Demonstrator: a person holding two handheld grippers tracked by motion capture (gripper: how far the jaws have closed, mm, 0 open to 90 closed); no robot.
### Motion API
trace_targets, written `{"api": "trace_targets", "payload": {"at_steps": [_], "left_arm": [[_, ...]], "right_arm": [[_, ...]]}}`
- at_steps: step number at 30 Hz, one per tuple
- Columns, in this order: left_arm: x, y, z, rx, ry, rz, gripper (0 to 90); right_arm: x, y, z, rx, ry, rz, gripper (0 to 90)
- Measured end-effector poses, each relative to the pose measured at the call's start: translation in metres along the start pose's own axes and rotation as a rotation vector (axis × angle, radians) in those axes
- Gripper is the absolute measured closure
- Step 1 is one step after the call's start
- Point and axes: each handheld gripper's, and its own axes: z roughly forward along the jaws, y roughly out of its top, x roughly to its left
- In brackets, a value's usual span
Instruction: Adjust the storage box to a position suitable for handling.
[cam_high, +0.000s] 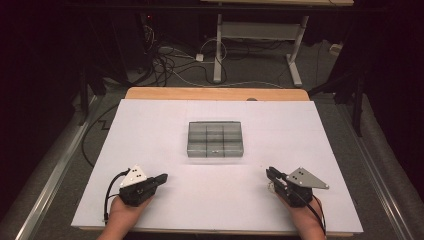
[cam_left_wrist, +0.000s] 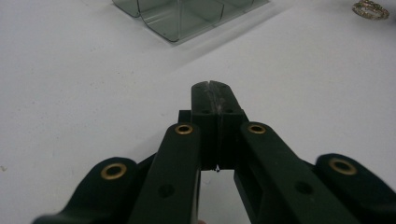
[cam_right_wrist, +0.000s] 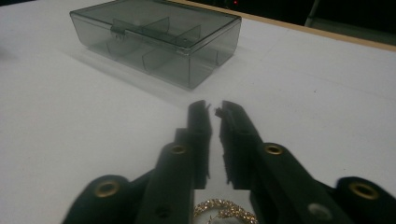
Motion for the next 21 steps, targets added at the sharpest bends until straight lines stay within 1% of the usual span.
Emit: {"api": "trace_targets", "payload": {"at_steps": [1, 2, 3, 8, 9, 13, 14, 16, 19, 21], "left_arm": [[0.000, 0.000, 0.000, 0.003, 0.002, -0.001, 87.9], [0.000, 0.000, 0.001, 0.005, 0.003, -0.006, 87.9], [0.000, 0.000, 0.001, 0.007, 0.003, -0.007, 87.9], [0.001, 0.001, 0.001, 0.011, 0.005, -0.018, 87.9], [0.001, 0.001, 0.001, 0.011, 0.005, -0.018, 87.9], [0.002, 0.001, 0.002, 0.016, 0.012, -0.027, 88.1], [0.001, 0.001, 0.002, 0.019, 0.012, -0.020, 88.1], [0.000, 0.001, 0.002, 0.015, 0.014, -0.010, 88.2], [0.001, 0.001, 0.002, 0.018, 0.013, -0.017, 88.2], [0.001, 0.001, 0.002, 0.016, 0.019, -0.019, 88.2]], "right_arm": [[-0.001, 0.001, 0.001, 0.004, 0.003, 0.012, 89.3], [-0.002, 0.002, 0.002, 0.009, -0.001, 0.023, 90.0], [-0.003, 0.004, 0.003, 0.010, 0.000, 0.035, 90.0], [-0.007, 0.012, 0.013, 0.017, 0.003, 0.051, 90.0], [-0.009, 0.014, 0.017, 0.016, 0.001, 0.053, 90.0], [-0.019, 0.023, 0.033, 0.009, -0.003, 0.087, 90.0], [-0.022, 0.026, 0.037, 0.006, -0.019, 0.091, 90.0], [-0.028, 0.032, 0.046, 0.013, -0.021, 0.106, 90.0], [-0.034, 0.044, 0.058, 0.032, -0.030, 0.098, 90.0], [-0.037, 0.053, 0.066, 0.039, -0.023, 0.100, 90.0]]}}
